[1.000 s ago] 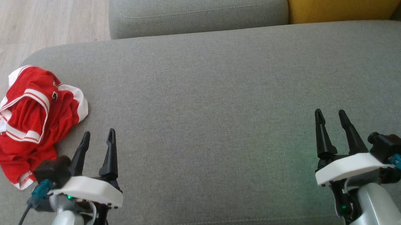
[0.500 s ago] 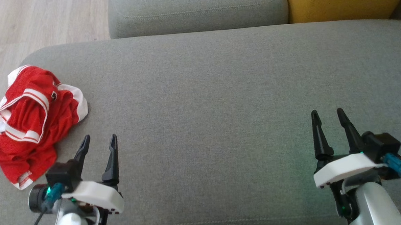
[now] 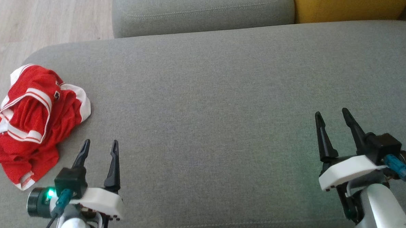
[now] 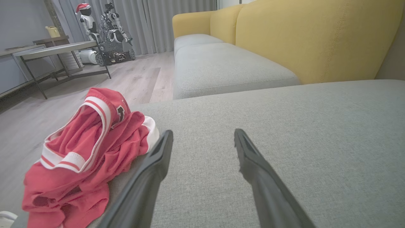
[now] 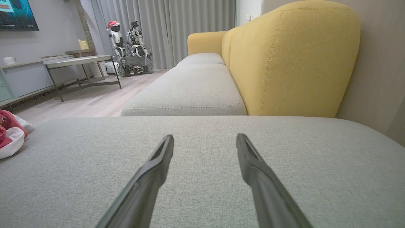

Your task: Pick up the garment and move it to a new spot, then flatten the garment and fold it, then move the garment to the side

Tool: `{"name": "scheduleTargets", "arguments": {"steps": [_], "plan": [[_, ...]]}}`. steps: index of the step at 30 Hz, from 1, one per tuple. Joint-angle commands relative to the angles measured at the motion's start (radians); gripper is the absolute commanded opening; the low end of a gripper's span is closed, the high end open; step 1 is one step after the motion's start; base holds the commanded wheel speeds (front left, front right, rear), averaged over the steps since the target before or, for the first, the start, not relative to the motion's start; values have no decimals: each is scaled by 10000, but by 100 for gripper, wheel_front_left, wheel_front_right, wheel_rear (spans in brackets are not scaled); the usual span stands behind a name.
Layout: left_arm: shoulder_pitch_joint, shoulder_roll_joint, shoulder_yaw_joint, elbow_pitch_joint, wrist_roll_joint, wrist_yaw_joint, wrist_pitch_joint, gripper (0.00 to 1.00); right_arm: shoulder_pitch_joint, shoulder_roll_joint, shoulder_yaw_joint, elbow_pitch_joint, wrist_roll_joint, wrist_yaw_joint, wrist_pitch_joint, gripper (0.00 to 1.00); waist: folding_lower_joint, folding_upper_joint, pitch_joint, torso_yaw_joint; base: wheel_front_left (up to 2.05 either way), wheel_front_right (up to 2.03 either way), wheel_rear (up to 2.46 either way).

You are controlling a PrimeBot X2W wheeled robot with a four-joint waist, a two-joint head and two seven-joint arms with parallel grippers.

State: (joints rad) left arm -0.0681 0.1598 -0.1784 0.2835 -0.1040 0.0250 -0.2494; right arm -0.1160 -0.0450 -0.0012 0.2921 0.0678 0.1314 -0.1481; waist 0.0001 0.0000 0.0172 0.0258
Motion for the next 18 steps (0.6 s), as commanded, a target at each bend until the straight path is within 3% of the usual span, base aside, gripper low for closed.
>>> {"name": "scheduleTargets", "arguments": {"steps": [1,18], "plan": [[-514,68,477,-229,-4,-51,-124,100,-520,-53,184,-402,10,-7,-29,100,-1,0,4,5,0,0,0],[-525,-249,896,-66,-4,-380,-124,100,-478,-53,86,-405,327,-7,-22,100,-1,0,15,63,0,0,0]]}}
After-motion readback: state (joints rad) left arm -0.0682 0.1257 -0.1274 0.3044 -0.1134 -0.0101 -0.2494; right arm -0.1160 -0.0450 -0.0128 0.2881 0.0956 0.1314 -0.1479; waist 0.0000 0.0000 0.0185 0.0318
